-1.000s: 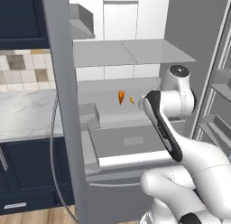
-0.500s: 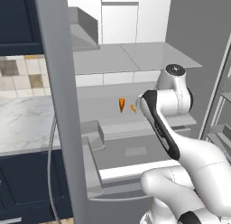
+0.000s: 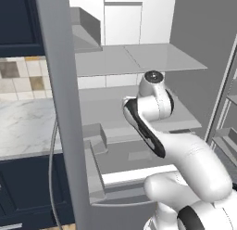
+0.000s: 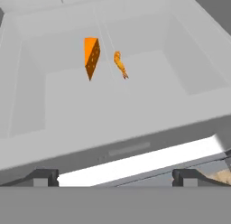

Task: Take the cheese, shrimp, and onion from the fridge and place them on the plate on the dining counter to create an appetizer plate.

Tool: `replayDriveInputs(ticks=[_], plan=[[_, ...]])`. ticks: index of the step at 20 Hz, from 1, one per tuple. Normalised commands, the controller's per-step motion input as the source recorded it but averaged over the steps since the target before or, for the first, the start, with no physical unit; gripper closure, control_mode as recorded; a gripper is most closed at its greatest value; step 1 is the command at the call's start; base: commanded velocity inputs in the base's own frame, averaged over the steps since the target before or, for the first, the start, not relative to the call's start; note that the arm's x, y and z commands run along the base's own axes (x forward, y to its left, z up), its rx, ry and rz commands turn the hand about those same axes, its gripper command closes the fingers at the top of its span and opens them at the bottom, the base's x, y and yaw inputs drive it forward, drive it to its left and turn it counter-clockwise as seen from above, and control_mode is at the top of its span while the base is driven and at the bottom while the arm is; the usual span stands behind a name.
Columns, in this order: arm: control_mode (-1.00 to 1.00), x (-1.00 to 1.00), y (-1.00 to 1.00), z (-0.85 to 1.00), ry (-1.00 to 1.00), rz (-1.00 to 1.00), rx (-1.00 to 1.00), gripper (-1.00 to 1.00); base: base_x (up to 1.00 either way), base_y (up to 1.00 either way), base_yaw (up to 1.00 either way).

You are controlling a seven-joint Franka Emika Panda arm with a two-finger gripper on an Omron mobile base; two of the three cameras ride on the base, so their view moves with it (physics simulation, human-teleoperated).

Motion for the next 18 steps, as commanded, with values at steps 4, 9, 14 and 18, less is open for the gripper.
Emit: replayDriveInputs(ticks=[4, 9, 14, 18], plan=[[-1.00, 0.93, 0.23, -0.19, 0.00, -0.10, 0.00, -1.00, 0.00, 0.00, 0.00], [-1.00, 0.95, 0.02, -0.26, 0.01, -0.09, 0.00, -1.00, 0.00, 0.00, 0.00], [-1.00, 0.86, 0.00, -0.30, 0.00, -0.05, 0.00, -1.00, 0.00, 0.00, 0.00], [-1.00, 0.80, 0.00, -0.39, 0.01, -0.02, 0.00, -1.00, 0.00, 0.00, 0.00]])
